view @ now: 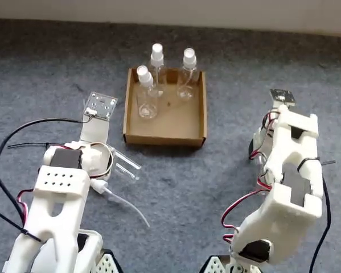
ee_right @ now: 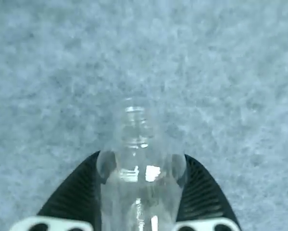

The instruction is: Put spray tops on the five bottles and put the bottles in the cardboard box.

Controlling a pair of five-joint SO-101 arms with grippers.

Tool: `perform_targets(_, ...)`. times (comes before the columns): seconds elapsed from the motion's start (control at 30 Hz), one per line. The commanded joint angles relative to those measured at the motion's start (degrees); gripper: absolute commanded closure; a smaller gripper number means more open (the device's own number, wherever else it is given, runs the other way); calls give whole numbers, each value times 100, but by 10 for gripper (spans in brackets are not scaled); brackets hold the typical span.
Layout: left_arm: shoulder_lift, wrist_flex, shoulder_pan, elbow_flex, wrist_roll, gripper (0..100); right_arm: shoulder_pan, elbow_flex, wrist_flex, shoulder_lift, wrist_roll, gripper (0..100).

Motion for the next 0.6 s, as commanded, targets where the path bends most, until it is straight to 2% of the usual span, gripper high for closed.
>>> perform_targets(0.0,-207,-44,-75,-31,35,870,84,-558,224,-163,246,910)
perform_targets(0.17,-207,-44,-479,-163,35,867,57,-532,338,-251,510,800)
perform_targets(0.3,-171,-35,-1182,-532,35,867,-13,-541,382,-242,527,800)
perform_targets(0.43,-154,-79,-1525,-488,35,867,-13,-532,374,-233,527,809)
perform_targets(0.57,-145,-149,-1771,-409,35,867,13,-532,374,-233,527,896)
